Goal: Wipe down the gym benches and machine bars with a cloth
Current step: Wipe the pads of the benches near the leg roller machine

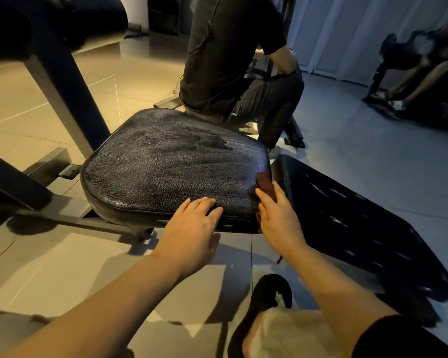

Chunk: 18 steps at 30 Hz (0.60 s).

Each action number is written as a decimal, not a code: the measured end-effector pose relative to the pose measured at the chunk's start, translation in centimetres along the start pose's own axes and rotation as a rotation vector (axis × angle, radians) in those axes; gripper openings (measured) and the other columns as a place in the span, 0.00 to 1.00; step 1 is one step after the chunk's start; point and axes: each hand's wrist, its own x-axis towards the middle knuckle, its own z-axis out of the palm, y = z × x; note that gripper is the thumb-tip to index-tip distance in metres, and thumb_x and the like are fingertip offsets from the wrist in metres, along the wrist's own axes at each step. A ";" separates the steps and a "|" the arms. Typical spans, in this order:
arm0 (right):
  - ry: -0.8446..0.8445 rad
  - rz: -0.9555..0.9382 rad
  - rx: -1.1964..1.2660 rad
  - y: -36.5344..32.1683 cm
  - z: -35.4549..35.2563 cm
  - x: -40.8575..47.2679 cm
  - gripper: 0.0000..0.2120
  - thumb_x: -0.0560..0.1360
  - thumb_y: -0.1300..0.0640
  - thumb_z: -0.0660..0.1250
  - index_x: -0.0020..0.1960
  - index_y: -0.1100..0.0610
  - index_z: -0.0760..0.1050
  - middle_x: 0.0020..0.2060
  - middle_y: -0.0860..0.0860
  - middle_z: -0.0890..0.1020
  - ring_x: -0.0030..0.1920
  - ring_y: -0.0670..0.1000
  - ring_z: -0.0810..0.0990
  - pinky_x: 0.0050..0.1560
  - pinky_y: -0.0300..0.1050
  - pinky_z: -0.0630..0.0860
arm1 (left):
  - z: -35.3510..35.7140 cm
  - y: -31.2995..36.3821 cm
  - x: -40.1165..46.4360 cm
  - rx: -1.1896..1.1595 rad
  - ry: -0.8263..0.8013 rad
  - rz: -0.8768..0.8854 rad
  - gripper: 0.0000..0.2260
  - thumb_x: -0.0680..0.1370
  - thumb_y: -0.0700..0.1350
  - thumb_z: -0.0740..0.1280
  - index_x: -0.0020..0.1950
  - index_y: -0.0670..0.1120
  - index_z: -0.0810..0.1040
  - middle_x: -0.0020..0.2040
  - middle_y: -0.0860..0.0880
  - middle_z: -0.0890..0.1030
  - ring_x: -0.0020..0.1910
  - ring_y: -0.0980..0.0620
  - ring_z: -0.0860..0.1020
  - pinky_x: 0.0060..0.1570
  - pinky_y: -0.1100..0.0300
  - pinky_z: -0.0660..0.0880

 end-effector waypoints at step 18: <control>-0.126 -0.182 -0.029 -5.0 1.9 9.3 0.21 0.83 0.56 0.55 0.74 0.42 0.65 0.78 0.49 0.58 0.77 0.54 0.55 0.76 0.54 0.55 | -1.9 -6.7 3.8 -0.004 0.069 -0.077 0.16 0.71 0.49 0.65 0.52 0.41 0.83 0.53 0.42 0.82 0.52 0.40 0.80 0.53 0.49 0.77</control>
